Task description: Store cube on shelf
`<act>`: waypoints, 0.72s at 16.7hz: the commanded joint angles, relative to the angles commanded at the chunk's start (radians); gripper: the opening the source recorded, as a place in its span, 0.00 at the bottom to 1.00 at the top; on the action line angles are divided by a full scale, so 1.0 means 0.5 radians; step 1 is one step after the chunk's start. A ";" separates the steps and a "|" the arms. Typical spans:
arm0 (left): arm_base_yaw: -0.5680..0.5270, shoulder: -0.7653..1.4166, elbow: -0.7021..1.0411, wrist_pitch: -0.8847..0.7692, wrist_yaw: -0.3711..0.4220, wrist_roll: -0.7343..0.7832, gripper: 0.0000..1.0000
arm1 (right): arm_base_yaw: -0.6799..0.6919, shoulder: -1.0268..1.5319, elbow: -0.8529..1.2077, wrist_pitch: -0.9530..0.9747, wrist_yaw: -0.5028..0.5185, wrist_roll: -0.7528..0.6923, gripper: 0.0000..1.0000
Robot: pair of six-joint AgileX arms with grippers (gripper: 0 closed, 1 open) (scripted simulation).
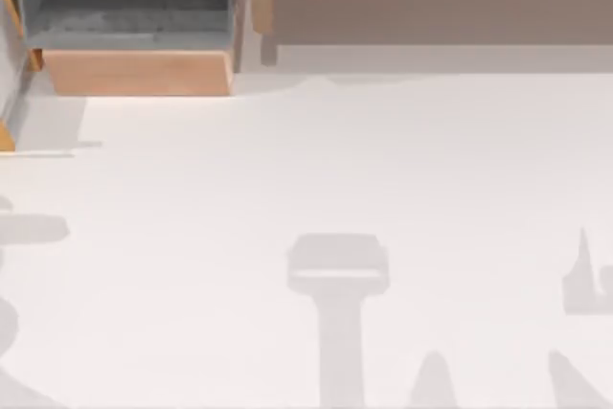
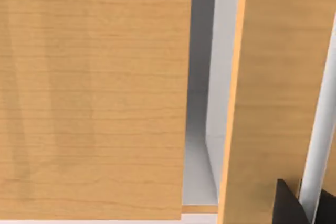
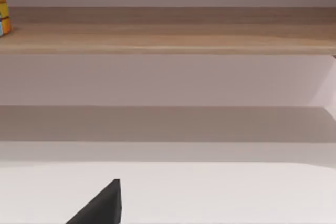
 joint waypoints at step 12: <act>-0.129 0.184 0.429 -0.232 -0.137 -0.007 0.00 | 0.000 0.000 0.000 0.000 0.000 0.000 1.00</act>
